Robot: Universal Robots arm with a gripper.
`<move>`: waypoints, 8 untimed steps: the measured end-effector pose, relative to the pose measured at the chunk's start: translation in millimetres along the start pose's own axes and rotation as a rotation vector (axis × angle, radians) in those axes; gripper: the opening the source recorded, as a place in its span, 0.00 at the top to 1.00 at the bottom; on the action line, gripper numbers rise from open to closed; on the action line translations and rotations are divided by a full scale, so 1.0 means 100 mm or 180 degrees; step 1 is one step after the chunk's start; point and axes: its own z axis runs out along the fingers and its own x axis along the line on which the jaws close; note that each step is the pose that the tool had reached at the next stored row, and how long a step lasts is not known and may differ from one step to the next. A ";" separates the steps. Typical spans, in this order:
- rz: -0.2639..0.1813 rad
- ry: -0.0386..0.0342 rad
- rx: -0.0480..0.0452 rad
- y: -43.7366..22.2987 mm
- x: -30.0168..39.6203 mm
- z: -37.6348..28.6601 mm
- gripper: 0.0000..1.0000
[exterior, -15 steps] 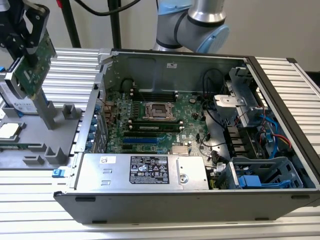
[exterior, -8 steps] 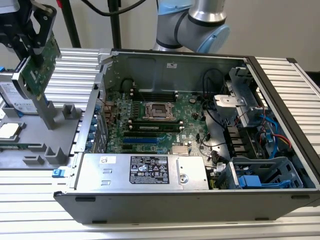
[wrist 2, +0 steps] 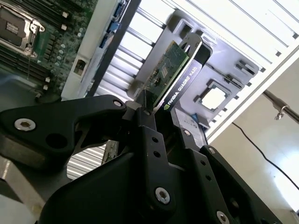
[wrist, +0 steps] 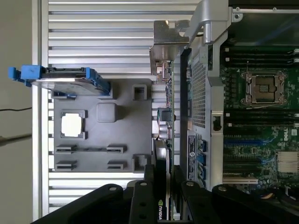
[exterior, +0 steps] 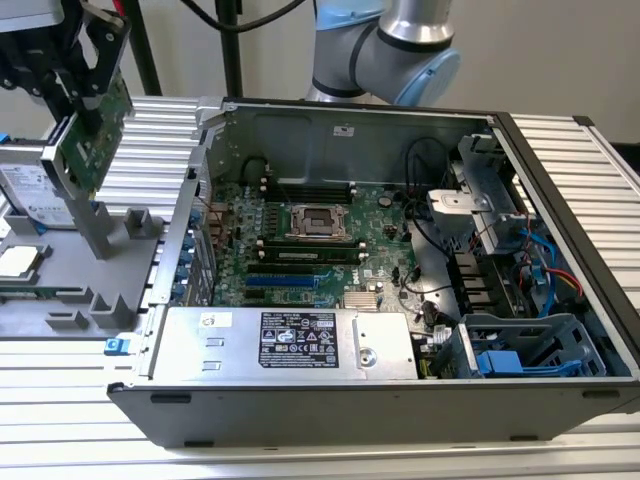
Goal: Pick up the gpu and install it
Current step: 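Pick up the gpu and move the gpu toward the slot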
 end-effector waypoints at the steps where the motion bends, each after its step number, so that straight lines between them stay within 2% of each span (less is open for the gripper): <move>1: 0.0000 0.0000 0.0000 0.000 -0.017 0.000 1.00; 8: 0.0000 0.0000 0.0000 0.002 -0.124 0.002 1.00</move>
